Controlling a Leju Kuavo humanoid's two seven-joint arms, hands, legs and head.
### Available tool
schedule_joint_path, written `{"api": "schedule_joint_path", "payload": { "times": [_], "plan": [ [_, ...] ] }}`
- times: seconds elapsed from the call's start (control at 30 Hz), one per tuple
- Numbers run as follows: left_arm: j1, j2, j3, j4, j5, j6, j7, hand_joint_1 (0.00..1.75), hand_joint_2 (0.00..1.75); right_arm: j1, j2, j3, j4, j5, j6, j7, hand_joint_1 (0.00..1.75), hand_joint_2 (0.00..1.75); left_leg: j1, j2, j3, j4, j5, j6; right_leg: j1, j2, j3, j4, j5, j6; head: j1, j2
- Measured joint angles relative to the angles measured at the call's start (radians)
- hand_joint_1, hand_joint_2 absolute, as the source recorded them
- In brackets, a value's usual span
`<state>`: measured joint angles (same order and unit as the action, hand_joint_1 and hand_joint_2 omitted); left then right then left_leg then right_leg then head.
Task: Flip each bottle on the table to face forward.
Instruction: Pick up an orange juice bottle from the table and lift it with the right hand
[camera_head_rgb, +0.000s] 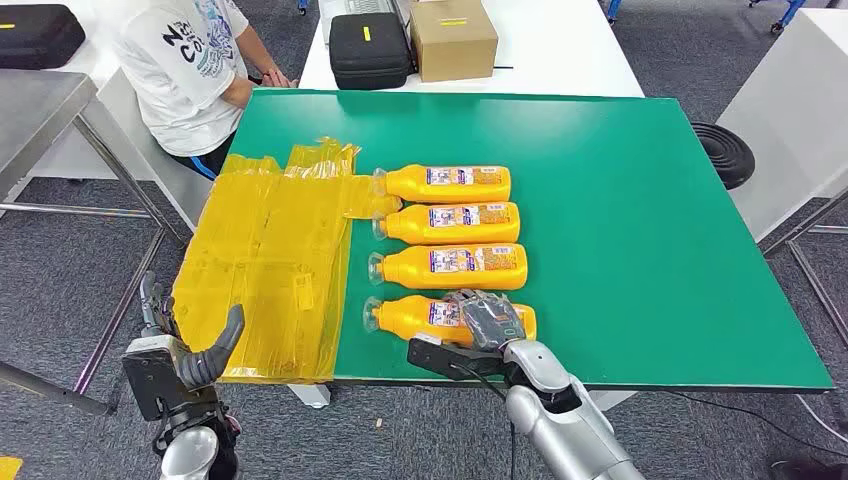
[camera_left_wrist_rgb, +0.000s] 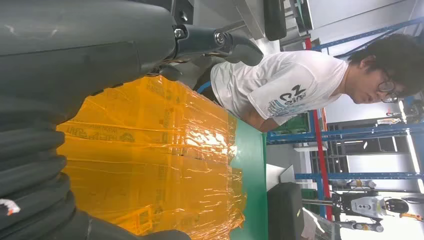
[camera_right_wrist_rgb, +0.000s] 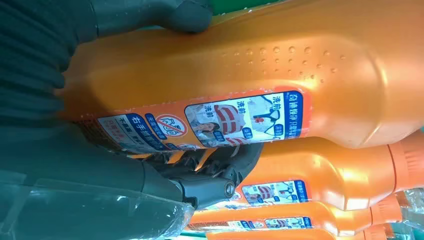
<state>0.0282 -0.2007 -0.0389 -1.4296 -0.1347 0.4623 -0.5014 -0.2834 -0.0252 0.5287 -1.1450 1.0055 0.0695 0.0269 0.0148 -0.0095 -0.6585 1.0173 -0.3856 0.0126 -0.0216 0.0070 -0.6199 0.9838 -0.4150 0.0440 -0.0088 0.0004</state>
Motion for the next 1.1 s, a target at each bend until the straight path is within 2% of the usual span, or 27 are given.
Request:
{"api": "schedule_joint_path", "payload": {
  "times": [0.17, 0.57, 0.77, 0.97, 1.1],
  "plan": [
    [-0.007, 0.000, 0.000, 0.009, 0.000, 0.000, 0.001, 0.00, 1.75, -0.017, 0.000, -0.008, 0.024, -0.026, 0.019, -0.012, 1.75, 1.75, 0.000, 0.000, 0.002, 0.000, 0.000, 0.000, 0.000, 0.000, 0.001, 0.000, 0.000, 0.000, 0.000, 0.000],
    [-0.020, 0.000, -0.001, 0.030, 0.008, -0.007, 0.001, 0.00, 1.75, -0.044, 0.014, -0.070, 0.088, -0.147, -0.016, -0.136, 1.75, 1.75, 0.000, 0.000, 0.009, 0.000, -0.003, -0.002, 0.000, 0.000, 0.006, -0.001, -0.002, -0.001, 0.000, 0.000],
    [-0.016, 0.001, -0.001, 0.030, 0.009, -0.007, -0.001, 0.00, 1.75, -0.022, 0.020, -0.112, 0.065, -0.209, -0.036, -0.198, 1.75, 1.75, 0.000, 0.001, 0.010, 0.000, -0.001, 0.001, 0.000, 0.000, 0.009, -0.001, 0.002, -0.003, 0.000, 0.000],
    [-0.009, 0.001, -0.001, 0.030, 0.022, -0.007, -0.018, 0.00, 1.75, 0.045, 0.034, -0.153, -0.007, -0.284, -0.081, -0.328, 1.75, 1.75, 0.000, 0.000, 0.006, 0.000, -0.001, 0.001, 0.001, 0.000, 0.006, -0.001, 0.001, -0.003, 0.000, 0.000],
    [0.001, 0.001, -0.001, 0.030, 0.052, -0.030, -0.030, 0.00, 1.75, 0.083, 0.053, -0.186, -0.066, -0.319, -0.108, -0.379, 1.75, 1.75, 0.000, 0.000, 0.003, 0.000, -0.001, 0.001, 0.001, 0.000, 0.003, 0.000, 0.001, -0.003, 0.000, 0.000]
  ]
}}
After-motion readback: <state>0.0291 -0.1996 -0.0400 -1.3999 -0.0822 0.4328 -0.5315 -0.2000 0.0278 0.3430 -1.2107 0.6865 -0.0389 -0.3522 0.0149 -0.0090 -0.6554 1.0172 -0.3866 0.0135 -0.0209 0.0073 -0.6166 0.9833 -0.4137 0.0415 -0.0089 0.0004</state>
